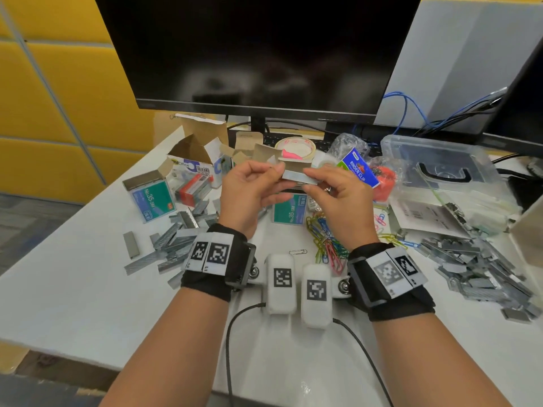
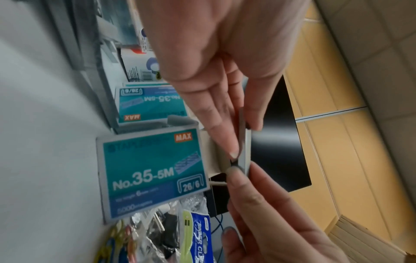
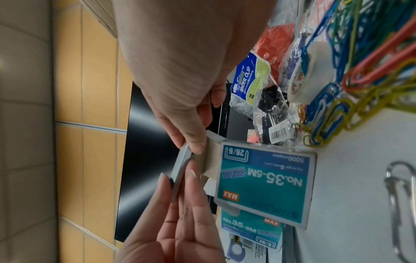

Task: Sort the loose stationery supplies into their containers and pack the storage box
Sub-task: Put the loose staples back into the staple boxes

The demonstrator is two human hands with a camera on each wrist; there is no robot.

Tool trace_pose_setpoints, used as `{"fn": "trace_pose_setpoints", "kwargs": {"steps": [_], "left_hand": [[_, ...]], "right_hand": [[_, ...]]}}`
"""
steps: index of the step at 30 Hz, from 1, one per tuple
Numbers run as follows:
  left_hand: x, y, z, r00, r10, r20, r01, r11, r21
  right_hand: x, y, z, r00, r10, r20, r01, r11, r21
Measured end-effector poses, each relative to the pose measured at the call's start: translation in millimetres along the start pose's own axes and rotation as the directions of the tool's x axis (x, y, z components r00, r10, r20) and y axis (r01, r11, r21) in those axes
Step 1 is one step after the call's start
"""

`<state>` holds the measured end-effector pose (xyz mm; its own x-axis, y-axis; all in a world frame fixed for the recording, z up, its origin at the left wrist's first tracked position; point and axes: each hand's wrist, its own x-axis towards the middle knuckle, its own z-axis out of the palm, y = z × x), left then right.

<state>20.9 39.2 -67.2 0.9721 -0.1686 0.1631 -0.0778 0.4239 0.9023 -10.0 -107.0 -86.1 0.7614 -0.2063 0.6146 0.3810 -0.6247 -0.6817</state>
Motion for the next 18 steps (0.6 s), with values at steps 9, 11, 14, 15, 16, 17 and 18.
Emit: {"fn": "trace_pose_setpoints", "kwargs": {"steps": [9, 11, 14, 15, 16, 17, 18], "left_hand": [[-1.5, -2.8, 2.1, 1.000, 0.020, 0.024, -0.020, 1.000, 0.011], [-1.3, -3.7, 1.1, 0.999, 0.039, 0.038, -0.040, 0.999, 0.028], [-0.5, -4.5, -0.2, 0.999, 0.047, 0.013, -0.047, 0.999, 0.015], [-0.1, -4.5, -0.5, 0.999, 0.046, 0.002, -0.046, 0.999, 0.009], [0.2, -4.5, -0.6, 0.999, 0.048, -0.004, -0.048, 0.999, 0.007], [0.5, -4.7, -0.6, 0.999, 0.051, -0.005, -0.051, 0.999, 0.012], [0.4, -4.8, -0.6, 0.998, 0.055, -0.001, -0.055, 0.998, 0.020]], "right_hand": [[2.0, 0.2, 7.3, 0.982, -0.180, -0.050, 0.164, 0.961, -0.223], [1.8, 0.4, 7.8, 0.979, -0.200, -0.030, 0.187, 0.950, -0.252], [0.9, -0.4, 8.4, 0.985, -0.161, 0.055, 0.168, 0.968, -0.186], [0.7, -1.3, 9.1, 0.988, -0.129, 0.090, 0.142, 0.978, -0.154], [0.7, -2.4, 9.6, 0.989, -0.093, 0.115, 0.107, 0.987, -0.122], [1.0, -3.2, 9.6, 0.991, -0.055, 0.125, 0.066, 0.994, -0.088], [1.2, -4.5, 9.1, 0.992, -0.022, 0.121, 0.028, 0.998, -0.050]]}}
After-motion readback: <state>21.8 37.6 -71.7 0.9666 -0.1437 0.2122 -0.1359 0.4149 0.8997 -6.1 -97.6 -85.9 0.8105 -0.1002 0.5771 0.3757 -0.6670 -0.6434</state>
